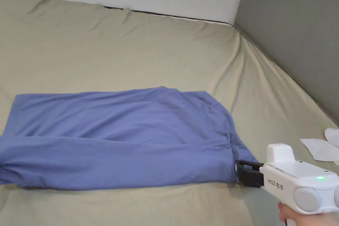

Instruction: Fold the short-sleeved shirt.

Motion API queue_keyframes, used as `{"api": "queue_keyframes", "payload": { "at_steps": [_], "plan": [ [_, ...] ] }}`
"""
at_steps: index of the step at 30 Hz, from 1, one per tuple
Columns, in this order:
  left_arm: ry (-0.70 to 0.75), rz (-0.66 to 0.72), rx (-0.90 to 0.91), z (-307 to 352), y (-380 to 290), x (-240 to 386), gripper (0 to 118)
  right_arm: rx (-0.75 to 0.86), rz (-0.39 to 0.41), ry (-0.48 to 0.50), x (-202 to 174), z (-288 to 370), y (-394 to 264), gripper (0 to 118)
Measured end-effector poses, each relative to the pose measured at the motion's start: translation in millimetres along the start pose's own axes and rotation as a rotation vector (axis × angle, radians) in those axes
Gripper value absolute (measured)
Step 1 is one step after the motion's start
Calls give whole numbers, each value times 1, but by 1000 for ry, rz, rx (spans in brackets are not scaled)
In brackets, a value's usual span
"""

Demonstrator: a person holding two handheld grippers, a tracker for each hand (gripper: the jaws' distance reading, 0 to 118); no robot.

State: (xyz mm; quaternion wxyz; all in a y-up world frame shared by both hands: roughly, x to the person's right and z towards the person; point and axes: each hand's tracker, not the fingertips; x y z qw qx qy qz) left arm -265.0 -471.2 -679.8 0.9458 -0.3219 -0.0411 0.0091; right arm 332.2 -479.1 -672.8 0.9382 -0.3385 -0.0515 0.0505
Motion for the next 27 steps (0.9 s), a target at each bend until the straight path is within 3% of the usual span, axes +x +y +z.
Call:
{"api": "queue_keyframes", "payload": {
  "at_steps": [1,2,3,4,5,7,8,9,15,22,27],
  "plan": [
    [15,-30,-6,-2,-1,3,5,-23,-59,7,9,-14,-2,91],
    [18,-41,-24,-3,-3,5,5,-54,-116,5,16,-25,-5,77],
    [16,-32,-29,-7,-4,4,5,-99,-178,10,21,-34,-8,48],
    [18,-28,-33,-8,-5,4,5,-138,-229,31,25,-40,-11,12],
    [19,-19,-37,-7,-6,4,5,-161,-274,107,25,-44,-16,7],
    [20,5,-41,-8,-7,1,5,-87,-274,95,17,-36,-19,5],
    [16,16,-40,-6,-7,0,5,-79,-192,82,14,-34,-18,5],
    [15,23,-39,-4,-6,-1,5,-80,-166,87,10,-29,-18,5],
    [-1,53,13,33,11,-10,5,33,-250,114,37,28,4,5],
    [-37,97,24,94,8,-38,5,14,-158,187,37,118,4,5],
    [-16,67,-63,125,-34,-49,4,-85,-63,240,12,154,-37,5]
  ]
}}
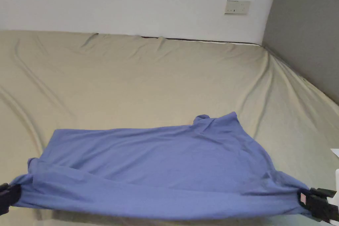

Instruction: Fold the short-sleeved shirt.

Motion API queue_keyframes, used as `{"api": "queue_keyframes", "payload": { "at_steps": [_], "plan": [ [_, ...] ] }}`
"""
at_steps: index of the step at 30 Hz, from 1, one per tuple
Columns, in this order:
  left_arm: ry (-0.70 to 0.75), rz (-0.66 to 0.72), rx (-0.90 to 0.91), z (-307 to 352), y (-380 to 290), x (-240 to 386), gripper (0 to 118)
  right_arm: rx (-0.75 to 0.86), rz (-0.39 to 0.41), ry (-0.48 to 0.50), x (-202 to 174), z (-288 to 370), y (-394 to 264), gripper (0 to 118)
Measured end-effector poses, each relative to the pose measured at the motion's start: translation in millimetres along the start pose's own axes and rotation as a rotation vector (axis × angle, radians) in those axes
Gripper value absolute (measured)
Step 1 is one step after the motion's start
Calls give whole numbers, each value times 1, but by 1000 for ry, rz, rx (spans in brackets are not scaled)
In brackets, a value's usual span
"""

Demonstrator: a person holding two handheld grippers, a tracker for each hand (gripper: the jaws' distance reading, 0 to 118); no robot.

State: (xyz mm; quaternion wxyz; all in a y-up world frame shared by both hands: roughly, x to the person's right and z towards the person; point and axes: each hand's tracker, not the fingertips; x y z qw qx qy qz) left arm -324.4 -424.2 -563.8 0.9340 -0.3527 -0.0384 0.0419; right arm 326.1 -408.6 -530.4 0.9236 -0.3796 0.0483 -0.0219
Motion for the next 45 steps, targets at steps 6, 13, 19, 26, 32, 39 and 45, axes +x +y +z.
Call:
{"api": "queue_keyframes", "payload": {
  "at_steps": [6,13,19,26,32,39,45],
  "plan": [
    [17,3,-166,-23,-53,-14,15,-128,74,-32,-12,-34,-45,7],
    [202,-100,-146,-8,-56,-16,91,23,26,-163,-6,-9,-35,104],
    [187,-72,256,65,27,30,55,449,23,-156,-29,55,31,89],
    [115,-52,588,112,68,98,0,755,161,-157,-93,78,51,5],
    [48,-66,472,72,37,107,0,651,216,-118,-110,57,31,1],
    [59,1,322,16,52,69,0,603,165,-101,-100,37,45,0],
    [137,-77,170,-83,102,40,0,522,172,-82,-97,-10,68,0]
  ]
}}
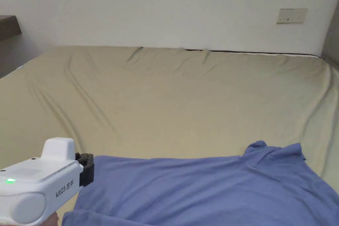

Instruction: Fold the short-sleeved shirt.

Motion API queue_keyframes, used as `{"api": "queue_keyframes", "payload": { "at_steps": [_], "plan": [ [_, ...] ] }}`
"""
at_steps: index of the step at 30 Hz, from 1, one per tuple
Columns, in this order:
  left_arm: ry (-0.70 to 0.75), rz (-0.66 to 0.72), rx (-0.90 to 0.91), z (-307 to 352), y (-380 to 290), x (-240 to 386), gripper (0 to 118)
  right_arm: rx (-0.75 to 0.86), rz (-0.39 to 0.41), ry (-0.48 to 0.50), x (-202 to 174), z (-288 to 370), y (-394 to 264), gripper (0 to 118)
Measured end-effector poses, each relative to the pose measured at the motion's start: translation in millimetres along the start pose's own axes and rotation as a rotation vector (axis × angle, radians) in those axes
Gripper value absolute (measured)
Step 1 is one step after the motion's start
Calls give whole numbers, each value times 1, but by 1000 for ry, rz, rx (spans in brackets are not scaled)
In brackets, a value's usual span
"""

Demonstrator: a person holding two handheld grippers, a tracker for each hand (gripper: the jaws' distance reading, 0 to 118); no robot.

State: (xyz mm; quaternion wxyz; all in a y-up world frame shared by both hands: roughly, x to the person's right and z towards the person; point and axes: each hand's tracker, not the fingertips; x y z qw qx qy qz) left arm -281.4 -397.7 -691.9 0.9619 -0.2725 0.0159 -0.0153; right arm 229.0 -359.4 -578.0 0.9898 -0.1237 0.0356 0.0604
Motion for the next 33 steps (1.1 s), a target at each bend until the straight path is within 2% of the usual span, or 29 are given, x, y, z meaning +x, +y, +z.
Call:
{"api": "queue_keyframes", "payload": {
  "at_steps": [1,2,3,4,8,12,13,14,15,16,17,18,20,21,22,23,24,25,26,27,28,29,30,31,33],
  "plan": [
    [9,4,-51,-28,4,-1,15,-21,-8,11,0,-11,-3,0],
    [24,1,-89,-54,6,-1,42,-55,-32,32,0,-20,-7,0],
    [23,-4,-120,-77,8,-2,74,-118,-75,56,0,-27,-11,0],
    [15,3,-151,-98,10,-3,94,-96,-51,35,-1,-31,-15,0],
    [53,48,-189,-174,16,-13,88,-178,2,30,-3,-35,-31,0],
    [43,79,-271,-214,0,-13,72,-210,-23,17,3,-35,-35,0],
    [25,85,-308,-218,-6,-11,55,-215,-28,15,4,-36,-35,0],
    [36,84,-312,-213,-14,-3,47,-217,-31,12,5,-37,-34,0],
    [97,14,-226,-200,-18,5,40,-219,-31,11,5,-39,-34,0],
    [61,-20,-214,-194,-19,10,5,-226,-34,14,6,-42,-33,0],
    [-16,-5,-253,-191,-20,13,2,-236,-41,26,7,-47,-32,0],
    [-19,10,-252,-184,-20,15,2,-247,-51,46,8,-52,-32,0],
    [-22,-7,-230,-171,-20,17,2,-282,-26,89,11,-73,-27,1],
    [-31,-2,-222,-165,-18,16,2,-263,15,79,13,-88,-22,1],
    [-38,5,-206,-158,-16,15,2,-266,21,64,17,-103,-17,2],
    [-32,14,-170,-153,-10,13,2,-282,47,76,23,-122,-11,8],
    [-35,17,-164,-147,-7,11,2,-360,22,89,29,-146,-6,22],
    [-40,32,-147,-142,-3,9,2,-345,38,59,53,-161,-13,48],
    [-47,41,-142,-139,0,8,2,-345,19,32,60,-180,-11,59],
    [-52,47,-137,-137,4,4,2,-365,-7,6,69,-206,-8,59],
    [-56,53,-130,-134,6,3,2,-342,-4,-24,76,-225,-9,87],
    [-59,54,-126,-132,7,3,2,-321,-12,-58,88,-246,-19,106],
    [-58,57,-125,-131,8,3,2,-347,-42,-106,93,-265,-20,112],
    [-59,57,-125,-135,8,-1,2,-392,-56,-93,97,-282,-23,111],
    [-64,47,-129,-136,5,-1,2,-502,-79,-6,102,-312,-44,111]
  ]
}}
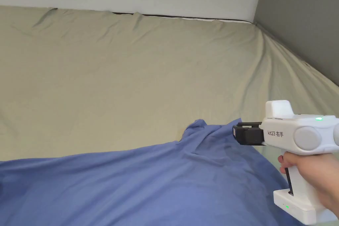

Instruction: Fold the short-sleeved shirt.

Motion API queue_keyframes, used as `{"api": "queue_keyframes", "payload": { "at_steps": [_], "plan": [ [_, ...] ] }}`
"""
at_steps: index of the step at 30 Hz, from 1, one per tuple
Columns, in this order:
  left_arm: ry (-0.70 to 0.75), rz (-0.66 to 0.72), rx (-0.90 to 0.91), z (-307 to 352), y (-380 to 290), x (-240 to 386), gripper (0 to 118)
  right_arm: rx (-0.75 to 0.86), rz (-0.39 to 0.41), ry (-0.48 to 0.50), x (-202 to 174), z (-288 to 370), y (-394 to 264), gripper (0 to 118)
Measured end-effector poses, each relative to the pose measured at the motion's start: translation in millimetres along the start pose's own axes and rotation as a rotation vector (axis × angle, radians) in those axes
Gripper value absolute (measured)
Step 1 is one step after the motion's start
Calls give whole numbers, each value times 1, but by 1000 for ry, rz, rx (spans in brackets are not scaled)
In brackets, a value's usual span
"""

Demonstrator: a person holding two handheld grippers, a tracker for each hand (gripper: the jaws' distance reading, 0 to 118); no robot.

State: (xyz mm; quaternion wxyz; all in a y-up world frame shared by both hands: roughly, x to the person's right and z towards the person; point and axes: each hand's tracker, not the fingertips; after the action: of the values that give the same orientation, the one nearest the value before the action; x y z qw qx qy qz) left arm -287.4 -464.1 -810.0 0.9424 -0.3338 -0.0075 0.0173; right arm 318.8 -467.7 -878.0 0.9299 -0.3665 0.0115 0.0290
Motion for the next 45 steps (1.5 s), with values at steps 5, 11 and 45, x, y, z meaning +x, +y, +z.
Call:
{"api": "queue_keyframes", "payload": {
  "at_steps": [5,11,45],
  "plan": [
    [6,-4,-42,-6,-8,-1,2,-134,25,3,-15,-18,-42,51],
    [0,37,-45,-3,-3,-5,2,-51,-67,123,6,8,-34,1],
    [-69,-4,27,127,-16,-40,2,139,66,70,4,202,-69,1]
  ]
}}
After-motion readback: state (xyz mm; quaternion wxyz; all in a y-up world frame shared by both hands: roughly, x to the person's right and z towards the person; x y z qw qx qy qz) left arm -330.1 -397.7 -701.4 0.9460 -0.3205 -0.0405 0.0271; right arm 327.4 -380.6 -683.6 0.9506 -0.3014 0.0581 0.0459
